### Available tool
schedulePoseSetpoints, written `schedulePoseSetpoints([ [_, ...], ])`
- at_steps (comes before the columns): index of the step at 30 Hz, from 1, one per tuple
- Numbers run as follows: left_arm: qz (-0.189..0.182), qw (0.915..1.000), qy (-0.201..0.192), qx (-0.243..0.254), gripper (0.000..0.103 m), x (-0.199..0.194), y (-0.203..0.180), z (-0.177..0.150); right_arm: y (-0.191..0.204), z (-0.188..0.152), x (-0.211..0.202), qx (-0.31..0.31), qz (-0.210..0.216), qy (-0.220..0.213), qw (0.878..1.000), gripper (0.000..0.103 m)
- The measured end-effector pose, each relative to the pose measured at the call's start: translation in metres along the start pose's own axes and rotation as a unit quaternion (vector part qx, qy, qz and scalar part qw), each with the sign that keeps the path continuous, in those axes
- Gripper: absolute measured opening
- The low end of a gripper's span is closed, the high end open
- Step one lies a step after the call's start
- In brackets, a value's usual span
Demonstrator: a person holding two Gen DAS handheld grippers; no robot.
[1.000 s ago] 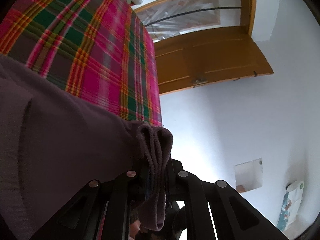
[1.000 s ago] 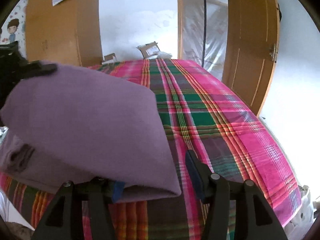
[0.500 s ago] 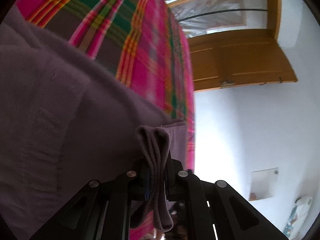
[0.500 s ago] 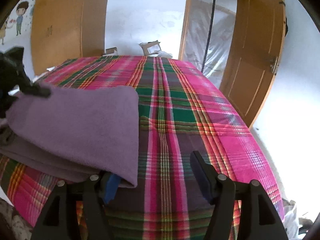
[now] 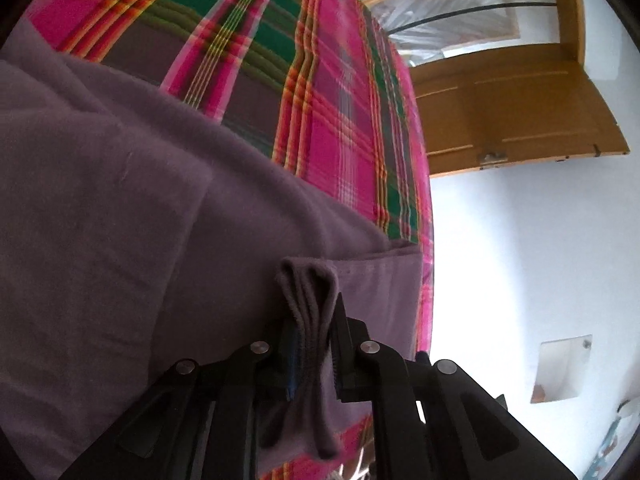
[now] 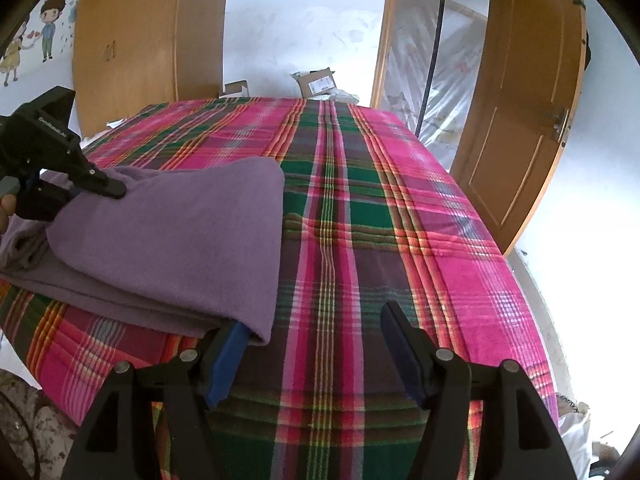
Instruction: Fold clothes
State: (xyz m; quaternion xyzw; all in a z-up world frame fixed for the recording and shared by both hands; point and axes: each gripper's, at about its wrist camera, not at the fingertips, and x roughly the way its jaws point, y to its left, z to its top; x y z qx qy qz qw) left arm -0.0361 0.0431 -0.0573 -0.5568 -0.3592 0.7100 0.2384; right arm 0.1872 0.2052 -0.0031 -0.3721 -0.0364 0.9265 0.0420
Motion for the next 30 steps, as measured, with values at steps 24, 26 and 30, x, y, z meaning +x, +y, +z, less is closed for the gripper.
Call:
schedulePoseSetpoints([
  [24,0.041,0.9991,0.003,-0.01,0.019,-0.044,0.033,-0.018,-0.019,0.012,-0.036,0.002,0.044,-0.002,0.999,0.066],
  [26,0.041,0.9991,-0.002,-0.014,0.019,-0.058,0.037,-0.019,-0.024,0.017,-0.036,0.022,0.064,-0.011,0.998,0.066],
  [30,0.046,0.9988,-0.006,-0.012,0.019,-0.086,0.031,-0.037,-0.025,0.036,-0.018,0.051,0.065,-0.02,0.996,0.066],
])
